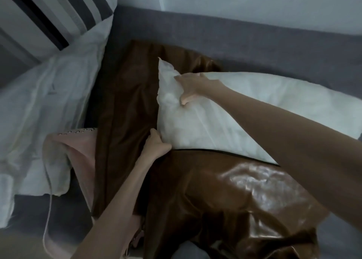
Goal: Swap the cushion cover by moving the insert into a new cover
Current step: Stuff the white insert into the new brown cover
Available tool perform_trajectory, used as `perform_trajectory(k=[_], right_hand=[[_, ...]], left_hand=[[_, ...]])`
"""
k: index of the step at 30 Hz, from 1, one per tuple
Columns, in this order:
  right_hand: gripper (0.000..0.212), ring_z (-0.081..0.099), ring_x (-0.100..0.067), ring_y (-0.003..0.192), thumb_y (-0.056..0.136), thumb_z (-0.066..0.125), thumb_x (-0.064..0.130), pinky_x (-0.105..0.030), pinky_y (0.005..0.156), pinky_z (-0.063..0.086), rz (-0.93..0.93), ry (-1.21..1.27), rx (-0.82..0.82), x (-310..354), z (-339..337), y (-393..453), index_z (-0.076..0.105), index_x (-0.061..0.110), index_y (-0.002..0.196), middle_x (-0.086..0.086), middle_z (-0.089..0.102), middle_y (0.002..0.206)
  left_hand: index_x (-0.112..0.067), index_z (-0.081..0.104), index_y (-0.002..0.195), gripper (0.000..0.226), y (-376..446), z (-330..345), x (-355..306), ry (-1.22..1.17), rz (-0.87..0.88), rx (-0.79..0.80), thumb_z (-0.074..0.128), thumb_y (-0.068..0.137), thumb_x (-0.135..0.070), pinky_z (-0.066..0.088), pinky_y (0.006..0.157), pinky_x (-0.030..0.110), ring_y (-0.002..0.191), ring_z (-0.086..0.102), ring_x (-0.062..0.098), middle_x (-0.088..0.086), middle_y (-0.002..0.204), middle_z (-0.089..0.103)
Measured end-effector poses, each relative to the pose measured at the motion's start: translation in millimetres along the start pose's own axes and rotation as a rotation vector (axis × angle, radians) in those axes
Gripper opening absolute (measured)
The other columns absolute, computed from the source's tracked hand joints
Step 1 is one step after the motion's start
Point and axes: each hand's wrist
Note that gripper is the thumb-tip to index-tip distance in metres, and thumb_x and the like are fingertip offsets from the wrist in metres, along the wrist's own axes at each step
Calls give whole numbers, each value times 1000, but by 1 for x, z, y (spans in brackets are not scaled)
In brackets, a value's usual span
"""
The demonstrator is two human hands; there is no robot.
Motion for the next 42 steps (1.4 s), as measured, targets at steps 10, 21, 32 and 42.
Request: perform_trajectory(k=[10,21,32,42], right_hand=[[96,38,-33,134,74,60,66,-46,104,35,46,-22,109,-6,29,2,17,27,151,-8,36,150],[71,45,-30,129,85,60,50,-42,102,36,-31,81,-27,-26,50,1,34,23,145,-5,47,144],[58,46,-24,123,84,58,19,-28,96,36,-108,206,208,-22,74,-78,44,28,140,-3,46,132],[60,58,-22,103,71,72,49,-27,75,37,-155,-9,79,14,71,-233,57,29,125,1,61,112]], left_hand=[[-12,55,75,9,29,-4,11,306,26,8,63,75,-17,40,52,27,76,57,21,8,87,60],[-15,50,81,21,46,7,5,562,48,15,55,88,-34,44,74,35,101,56,30,15,119,56],[-15,50,56,33,17,24,18,321,54,-118,61,82,-34,37,48,25,58,56,19,2,63,57],[-24,51,37,43,-76,26,-19,30,250,-218,57,78,-11,35,49,23,46,47,13,-8,45,48]])
Point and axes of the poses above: each hand's wrist, its own y-axis towards the middle knuckle, its own z-axis out of the palm, x = y × z
